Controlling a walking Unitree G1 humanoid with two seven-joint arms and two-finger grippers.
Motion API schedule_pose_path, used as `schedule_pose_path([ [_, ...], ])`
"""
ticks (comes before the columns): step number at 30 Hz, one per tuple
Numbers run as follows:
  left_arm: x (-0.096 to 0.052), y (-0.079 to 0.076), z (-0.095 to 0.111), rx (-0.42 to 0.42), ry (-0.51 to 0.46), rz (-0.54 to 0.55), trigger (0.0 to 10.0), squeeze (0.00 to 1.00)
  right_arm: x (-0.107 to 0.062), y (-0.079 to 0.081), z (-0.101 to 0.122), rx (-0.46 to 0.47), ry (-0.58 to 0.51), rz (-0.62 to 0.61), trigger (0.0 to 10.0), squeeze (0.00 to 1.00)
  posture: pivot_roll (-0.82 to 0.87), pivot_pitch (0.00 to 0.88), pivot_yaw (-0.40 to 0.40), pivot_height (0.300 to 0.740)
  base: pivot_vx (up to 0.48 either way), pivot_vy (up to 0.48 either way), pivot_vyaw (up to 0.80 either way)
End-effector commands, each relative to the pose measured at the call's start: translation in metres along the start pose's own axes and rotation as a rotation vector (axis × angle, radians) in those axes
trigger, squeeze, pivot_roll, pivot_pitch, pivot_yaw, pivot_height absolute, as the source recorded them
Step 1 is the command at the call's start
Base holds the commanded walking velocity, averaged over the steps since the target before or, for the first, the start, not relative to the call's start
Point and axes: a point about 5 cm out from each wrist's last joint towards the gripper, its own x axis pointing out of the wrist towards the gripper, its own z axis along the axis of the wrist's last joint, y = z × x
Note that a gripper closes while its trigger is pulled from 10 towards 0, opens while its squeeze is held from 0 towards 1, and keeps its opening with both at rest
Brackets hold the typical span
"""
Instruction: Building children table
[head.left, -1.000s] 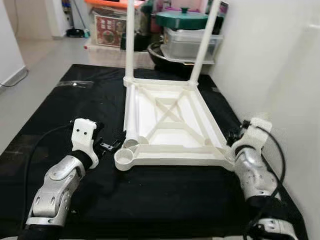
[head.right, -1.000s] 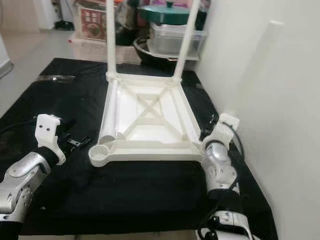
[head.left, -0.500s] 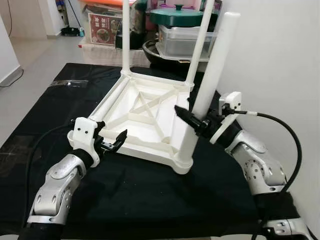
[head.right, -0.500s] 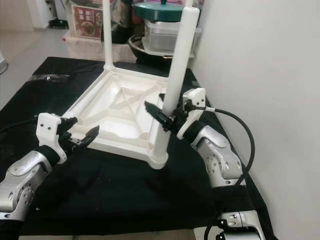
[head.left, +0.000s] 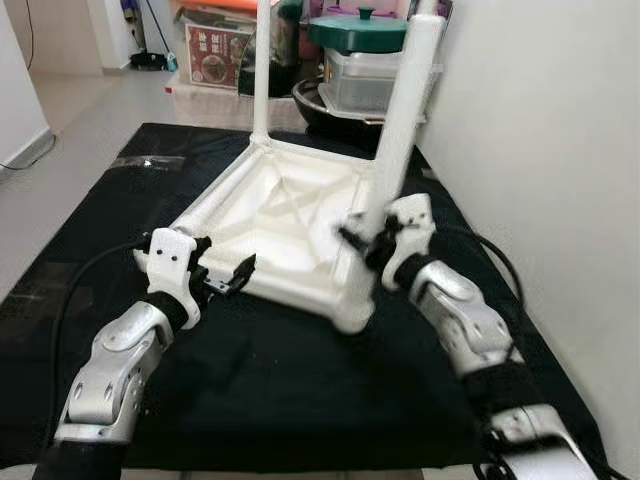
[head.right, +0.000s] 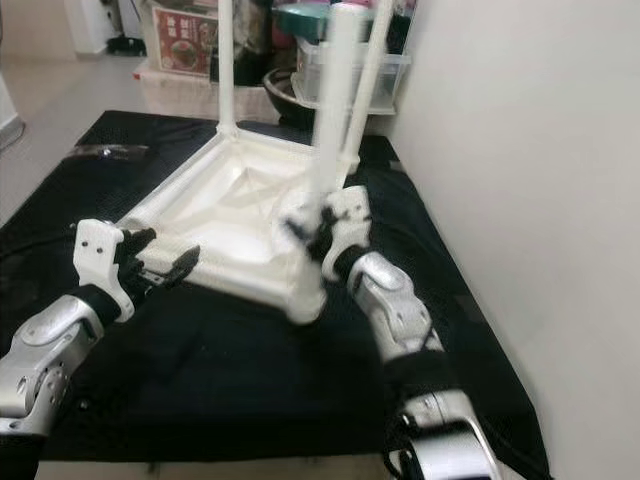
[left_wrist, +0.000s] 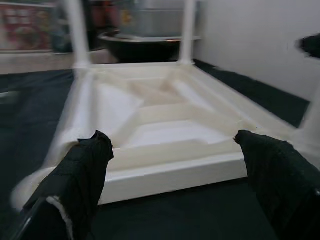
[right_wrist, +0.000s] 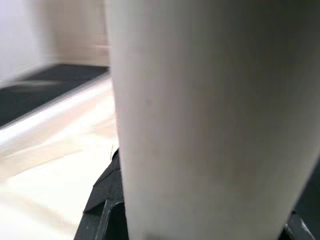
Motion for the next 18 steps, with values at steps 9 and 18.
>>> schedule_pose_path([
  [9, 0.000, 0.000, -0.005, -0.002, 0.027, -0.001, 10.0, 0.00, -0.057, -0.076, -0.079, 0.034, 0.295, -0.830, 4.7, 0.00, 0.06, 0.000, -0.096, 0.740, 0.000, 0.000, 0.00],
  [18, 0.003, 0.000, -0.005, -0.003, 0.024, -0.008, 10.0, 0.00, -0.024, -0.046, -0.058, 0.146, 0.193, -0.483, 10.0, 1.00, 0.05, 0.000, -0.091, 0.740, 0.000, 0.000, 0.00],
])
